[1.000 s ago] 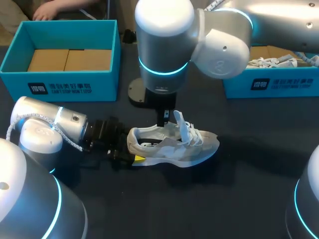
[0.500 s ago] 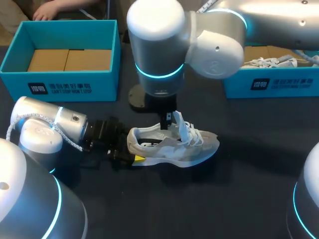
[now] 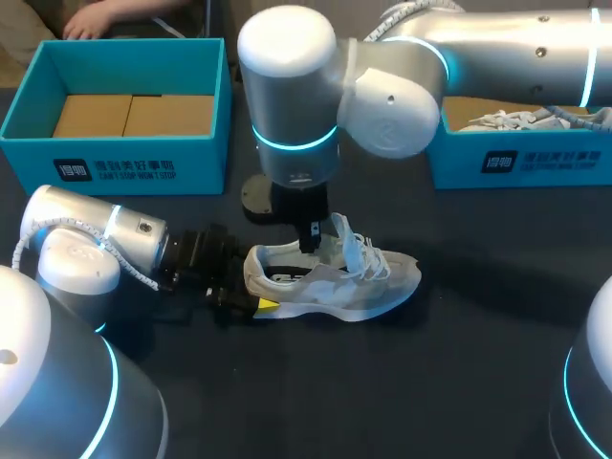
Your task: Take the shoe out of the shoebox, open the shoe tongue, remove and reinsert the insole, then place the shoe into the shoebox
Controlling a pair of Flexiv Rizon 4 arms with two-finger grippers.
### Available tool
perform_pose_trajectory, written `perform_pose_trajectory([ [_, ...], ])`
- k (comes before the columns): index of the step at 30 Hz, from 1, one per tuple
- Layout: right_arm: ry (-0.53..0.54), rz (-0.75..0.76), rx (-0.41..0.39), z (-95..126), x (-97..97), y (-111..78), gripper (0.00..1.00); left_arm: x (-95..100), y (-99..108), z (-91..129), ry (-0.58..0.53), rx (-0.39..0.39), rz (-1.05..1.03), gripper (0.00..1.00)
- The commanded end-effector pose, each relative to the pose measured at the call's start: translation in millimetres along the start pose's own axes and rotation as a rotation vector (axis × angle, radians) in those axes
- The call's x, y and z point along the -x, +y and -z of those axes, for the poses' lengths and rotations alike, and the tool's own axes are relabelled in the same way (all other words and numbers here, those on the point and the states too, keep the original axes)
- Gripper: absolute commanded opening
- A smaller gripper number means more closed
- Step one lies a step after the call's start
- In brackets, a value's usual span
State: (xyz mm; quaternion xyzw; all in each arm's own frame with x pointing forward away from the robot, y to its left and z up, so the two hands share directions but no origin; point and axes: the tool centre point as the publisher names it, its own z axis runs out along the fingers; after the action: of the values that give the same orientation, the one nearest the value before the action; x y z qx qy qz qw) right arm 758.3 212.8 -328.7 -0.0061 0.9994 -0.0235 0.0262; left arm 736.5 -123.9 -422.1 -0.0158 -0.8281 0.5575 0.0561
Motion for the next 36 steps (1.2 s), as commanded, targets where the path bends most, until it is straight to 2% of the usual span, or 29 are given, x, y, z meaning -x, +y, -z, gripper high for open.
perform_pose_trajectory([
  [1,0.022,0.007,0.008,-13,5.2,3.9,0.00,-0.1,1,-1,0.003,0.003,0.000,0.00],
  [10,0.049,-0.025,0.045,-30,-4.3,4.7,0.00,-0.1,1,-1,0.003,0.003,0.000,0.00],
  [14,0.052,-0.054,0.041,-39,-13.4,-1.2,0.00,-0.1,1,-1,0.003,0.003,0.000,0.00],
  [19,0.066,-0.073,0.038,-48,-14.6,-6.3,0.00,-0.1,1,-1,0.003,0.003,0.000,0.00],
  [25,0.072,-0.088,0.034,-52,-14.2,-9.1,0.00,-0.1,1,-1,0.003,0.003,0.000,0.00],
  [30,0.022,-0.109,0.038,-50,-12.9,-11.7,0.00,-0.1,1,-1,0.003,0.003,0.000,0.00],
  [31,0.019,-0.109,0.032,-50,-12.2,-12.0,0.03,-0.1,1,-1,0.003,0.003,0.000,0.00],
  [32,0.013,-0.104,0.033,-50,-10.9,-11.7,0.14,-0.1,1,-1,0.003,0.003,0.000,0.00],
  [34,0.008,-0.098,0.029,-50,-9.3,-10.4,0.16,-0.1,1,-1,0.003,0.003,0.000,0.00],
  [36,0.009,-0.091,0.029,-52,-7.8,-8.4,0.24,-0.1,1,-1,0.003,0.003,0.000,0.00],
])
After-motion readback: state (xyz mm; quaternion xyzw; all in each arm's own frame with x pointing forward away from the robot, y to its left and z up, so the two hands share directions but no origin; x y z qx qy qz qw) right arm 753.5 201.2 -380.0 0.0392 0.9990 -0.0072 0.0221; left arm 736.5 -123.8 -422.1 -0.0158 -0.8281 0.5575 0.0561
